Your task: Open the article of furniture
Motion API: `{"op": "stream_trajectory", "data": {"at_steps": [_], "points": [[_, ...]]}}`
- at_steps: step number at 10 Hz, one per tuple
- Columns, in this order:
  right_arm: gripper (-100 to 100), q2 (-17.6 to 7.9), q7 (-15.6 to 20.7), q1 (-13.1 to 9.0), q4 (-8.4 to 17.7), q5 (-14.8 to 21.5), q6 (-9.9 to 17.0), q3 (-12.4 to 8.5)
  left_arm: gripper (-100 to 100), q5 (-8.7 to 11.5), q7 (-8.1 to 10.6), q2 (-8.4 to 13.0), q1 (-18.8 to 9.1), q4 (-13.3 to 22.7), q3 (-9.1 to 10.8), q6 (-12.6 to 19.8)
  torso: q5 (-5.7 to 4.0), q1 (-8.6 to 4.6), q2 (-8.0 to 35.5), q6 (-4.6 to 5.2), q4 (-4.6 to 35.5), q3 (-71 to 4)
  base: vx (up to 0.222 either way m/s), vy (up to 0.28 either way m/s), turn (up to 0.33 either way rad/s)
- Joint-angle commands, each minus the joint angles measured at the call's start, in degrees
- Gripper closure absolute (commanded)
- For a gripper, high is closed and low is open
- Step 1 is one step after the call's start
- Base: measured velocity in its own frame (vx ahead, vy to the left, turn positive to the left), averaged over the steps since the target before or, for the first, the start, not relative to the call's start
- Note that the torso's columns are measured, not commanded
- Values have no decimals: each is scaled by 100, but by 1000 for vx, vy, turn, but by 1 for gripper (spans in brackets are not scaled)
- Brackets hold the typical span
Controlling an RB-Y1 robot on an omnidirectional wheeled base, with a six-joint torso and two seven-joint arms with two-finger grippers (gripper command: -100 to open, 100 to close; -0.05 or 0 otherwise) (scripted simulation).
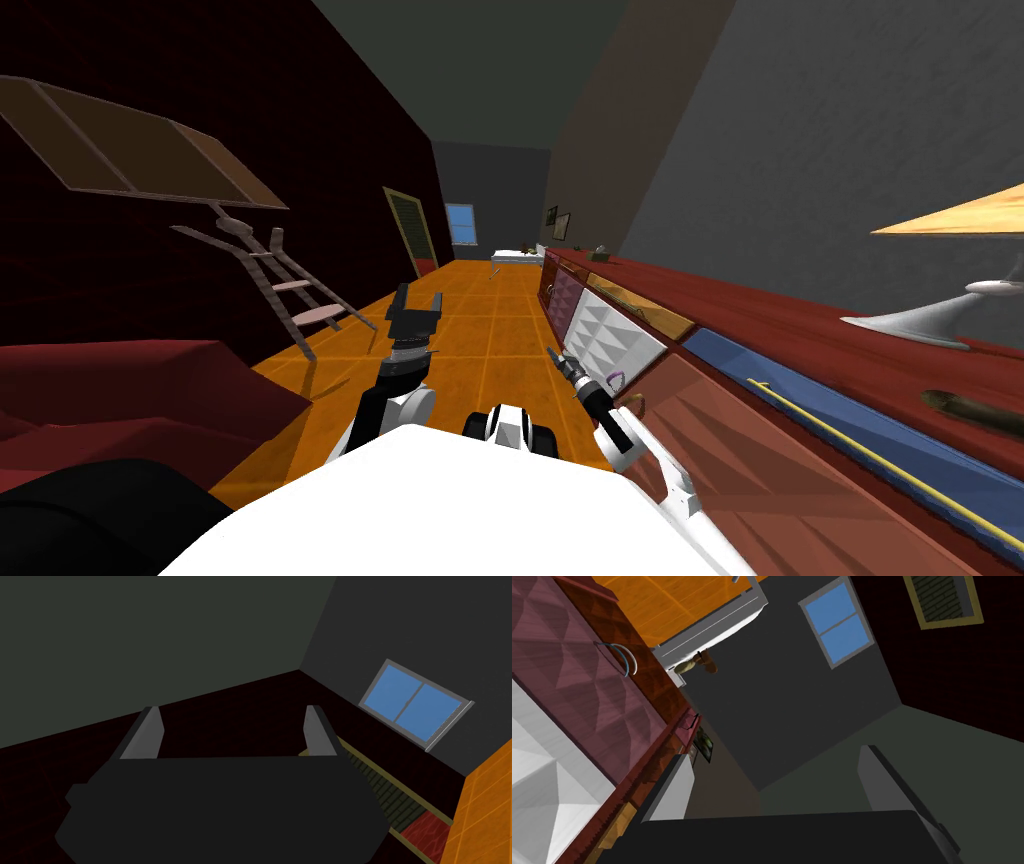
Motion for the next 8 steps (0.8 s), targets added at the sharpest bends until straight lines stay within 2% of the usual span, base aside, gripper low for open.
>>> {"op": "stream_trajectory", "data": {"at_steps": [1,2,3,4,5,6,7,8], "points": [[-100,-415,167,-120,400,230,296,219,0,0,0,0,1,0,1,0,0,-3,0,8,1,0,-59,66,213],[-100,-436,167,-120,468,230,296,219,0,0,0,0,0,0,0,0,-1,-2,-6,0,-1,-3,-46,49,135],[-100,-617,262,-220,726,376,461,357,0,0,0,0,1,0,1,0,-2,-11,-12,4,-2,-7,-54,47,245],[-100,-689,262,-220,751,376,461,357,0,0,0,0,1,0,0,0,-3,-12,-12,-2,-2,-7,-41,33,146],[-100,-891,354,-318,1040,517,619,489,0,0,0,0,2,0,1,0,-4,-13,-13,4,-3,-7,-37,40,213],[-100,-954,354,-318,1040,517,619,489,0,0,0,0,1,0,1,0,-3,-9,-12,0,-3,-7,-30,30,116],[-100,-1176,440,-413,1332,652,771,615,0,0,0,0,2,0,1,0,-2,-10,-11,4,-2,-6,-42,41,245],[-100,-1230,440,-413,1332,652,771,615,0,0,0,0,1,0,1,0,-2,-4,-8,-2,-2,-4,-30,33,112]]}}
